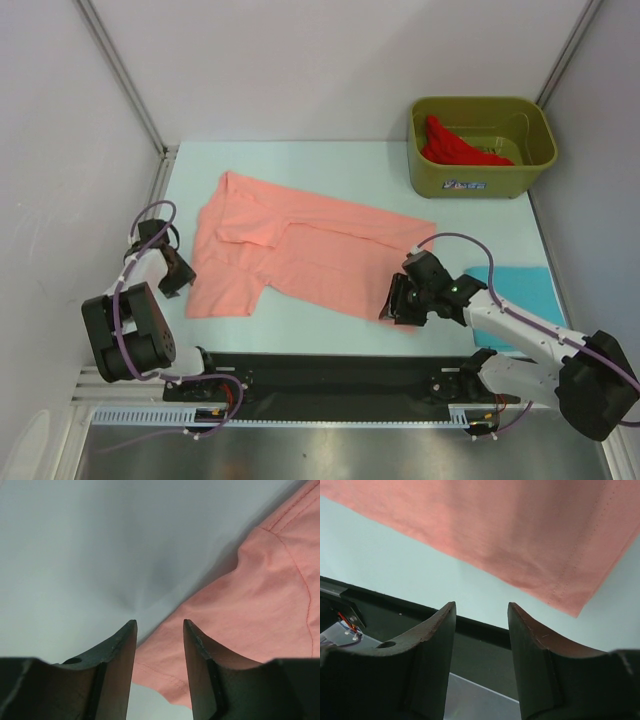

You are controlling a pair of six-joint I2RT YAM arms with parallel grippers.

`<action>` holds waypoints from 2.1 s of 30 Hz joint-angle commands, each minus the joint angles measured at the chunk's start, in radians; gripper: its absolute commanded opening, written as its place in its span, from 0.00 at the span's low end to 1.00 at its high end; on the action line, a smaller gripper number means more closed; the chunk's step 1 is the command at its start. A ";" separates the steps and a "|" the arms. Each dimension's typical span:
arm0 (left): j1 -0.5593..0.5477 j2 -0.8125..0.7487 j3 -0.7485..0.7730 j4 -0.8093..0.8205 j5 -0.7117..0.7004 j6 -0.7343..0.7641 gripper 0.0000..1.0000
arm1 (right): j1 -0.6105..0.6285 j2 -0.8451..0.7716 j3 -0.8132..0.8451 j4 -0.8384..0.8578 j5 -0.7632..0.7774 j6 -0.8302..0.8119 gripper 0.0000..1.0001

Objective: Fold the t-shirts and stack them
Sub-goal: Fold the tshirt

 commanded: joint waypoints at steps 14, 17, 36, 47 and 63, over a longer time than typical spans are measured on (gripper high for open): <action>0.004 0.122 -0.023 0.092 0.098 0.138 0.29 | -0.016 -0.147 -0.071 -0.029 0.039 0.088 0.50; 0.004 0.131 -0.021 0.097 0.120 0.131 0.15 | -0.028 -0.151 -0.052 -0.108 0.091 0.097 0.50; 0.004 0.015 -0.024 -0.001 0.049 -0.003 0.01 | -0.171 -0.173 -0.235 -0.008 0.070 0.300 0.51; 0.004 -0.084 -0.023 -0.047 0.006 -0.068 0.01 | -0.177 -0.204 -0.276 -0.010 0.068 0.331 0.03; -0.145 -0.130 0.228 -0.161 -0.003 -0.146 0.00 | -0.449 -0.084 -0.030 -0.124 -0.053 -0.050 0.00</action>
